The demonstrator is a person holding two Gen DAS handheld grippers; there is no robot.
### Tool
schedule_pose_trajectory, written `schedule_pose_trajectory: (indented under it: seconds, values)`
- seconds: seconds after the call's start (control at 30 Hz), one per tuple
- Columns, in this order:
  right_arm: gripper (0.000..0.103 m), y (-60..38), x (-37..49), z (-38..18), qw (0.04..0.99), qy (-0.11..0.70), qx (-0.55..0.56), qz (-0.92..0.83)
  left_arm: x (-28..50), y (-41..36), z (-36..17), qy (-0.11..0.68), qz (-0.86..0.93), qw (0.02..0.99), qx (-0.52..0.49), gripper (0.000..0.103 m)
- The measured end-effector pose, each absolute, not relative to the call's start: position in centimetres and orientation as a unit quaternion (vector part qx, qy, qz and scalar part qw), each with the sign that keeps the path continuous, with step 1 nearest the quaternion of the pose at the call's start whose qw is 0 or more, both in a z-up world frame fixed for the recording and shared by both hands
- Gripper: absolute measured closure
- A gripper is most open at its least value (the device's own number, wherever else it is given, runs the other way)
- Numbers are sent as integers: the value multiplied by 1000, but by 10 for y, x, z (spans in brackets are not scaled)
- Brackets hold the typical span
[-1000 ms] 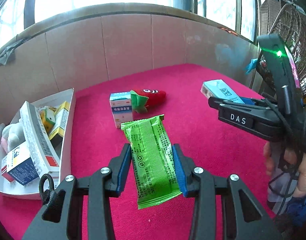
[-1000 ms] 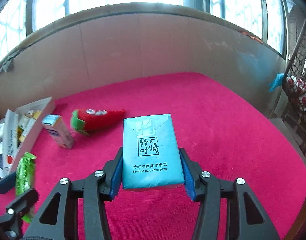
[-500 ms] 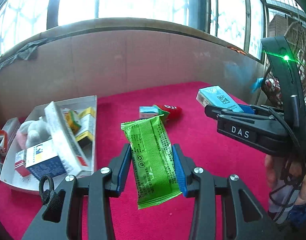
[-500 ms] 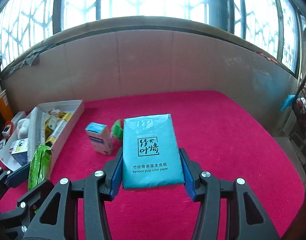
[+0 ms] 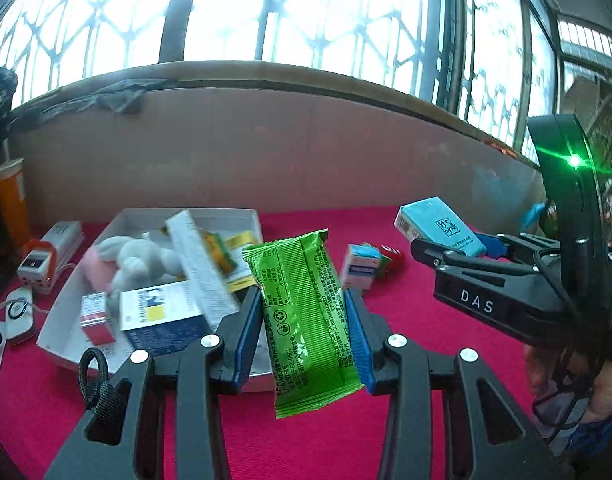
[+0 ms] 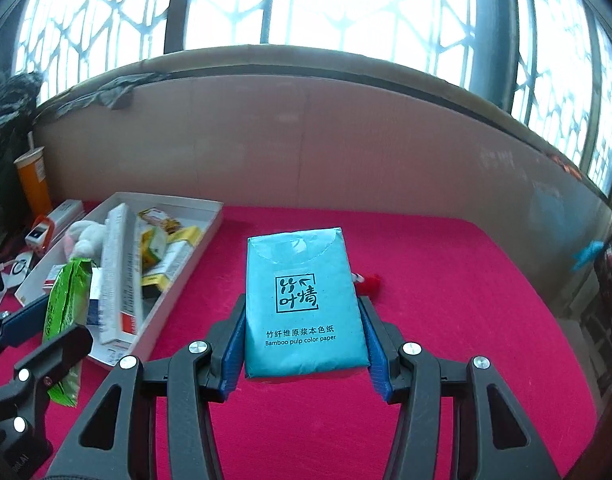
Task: Organize objects
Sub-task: 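Carry the green packet and blue tissue pack over the white tray with both tools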
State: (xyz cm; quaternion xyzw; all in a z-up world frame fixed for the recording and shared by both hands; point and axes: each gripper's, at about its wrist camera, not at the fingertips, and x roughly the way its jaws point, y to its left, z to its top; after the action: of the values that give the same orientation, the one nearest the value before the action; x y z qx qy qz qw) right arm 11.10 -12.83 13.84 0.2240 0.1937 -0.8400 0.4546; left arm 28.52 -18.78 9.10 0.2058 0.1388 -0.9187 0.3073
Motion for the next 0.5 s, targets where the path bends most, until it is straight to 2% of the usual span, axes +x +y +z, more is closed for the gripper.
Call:
schedule_pose_trajectory:
  seconds: [0.5]
  values:
    - [47, -195, 177, 166, 513, 232, 176, -808, 358, -268, 101, 189, -888, 388, 161, 63]
